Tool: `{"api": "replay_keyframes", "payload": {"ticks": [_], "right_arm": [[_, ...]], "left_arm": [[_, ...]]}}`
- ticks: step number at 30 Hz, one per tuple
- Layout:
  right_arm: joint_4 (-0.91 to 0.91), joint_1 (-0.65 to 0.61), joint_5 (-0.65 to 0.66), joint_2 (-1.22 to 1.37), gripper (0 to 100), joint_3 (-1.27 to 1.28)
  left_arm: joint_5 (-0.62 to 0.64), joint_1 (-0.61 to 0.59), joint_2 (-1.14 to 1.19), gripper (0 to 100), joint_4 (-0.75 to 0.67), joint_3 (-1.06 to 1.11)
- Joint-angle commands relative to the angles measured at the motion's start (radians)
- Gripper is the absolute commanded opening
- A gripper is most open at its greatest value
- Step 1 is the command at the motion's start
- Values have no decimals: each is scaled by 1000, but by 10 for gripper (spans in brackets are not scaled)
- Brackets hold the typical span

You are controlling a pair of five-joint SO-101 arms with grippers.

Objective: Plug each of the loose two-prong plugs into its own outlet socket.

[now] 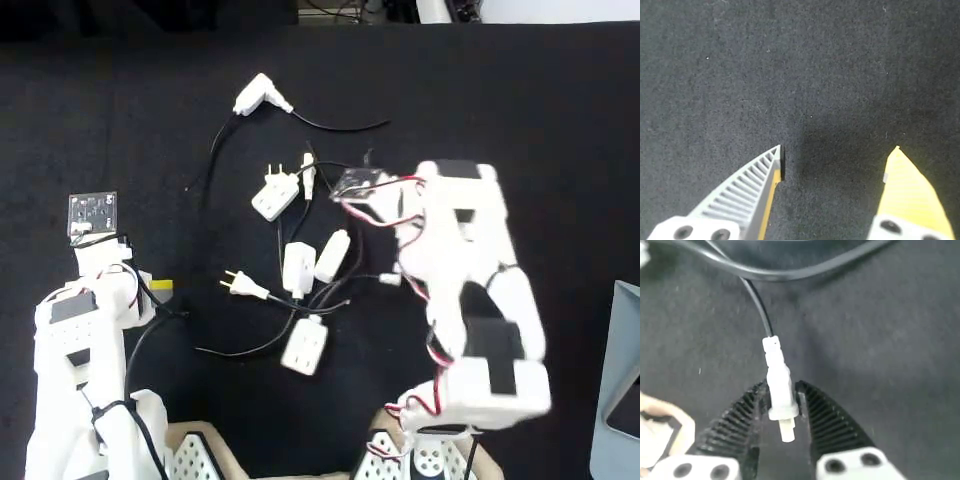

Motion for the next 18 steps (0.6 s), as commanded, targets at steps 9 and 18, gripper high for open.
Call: {"api": "replay_keyframes", "payload": {"ticks": [9,18], "right_arm": [[72,163,12,-378,11,-36],[-17,209,-296,-490,11,-28]], "left_arm": [[-5,-7,-20,324,-17,-4],[-5,-7,-20,324,-17,-4]]}}
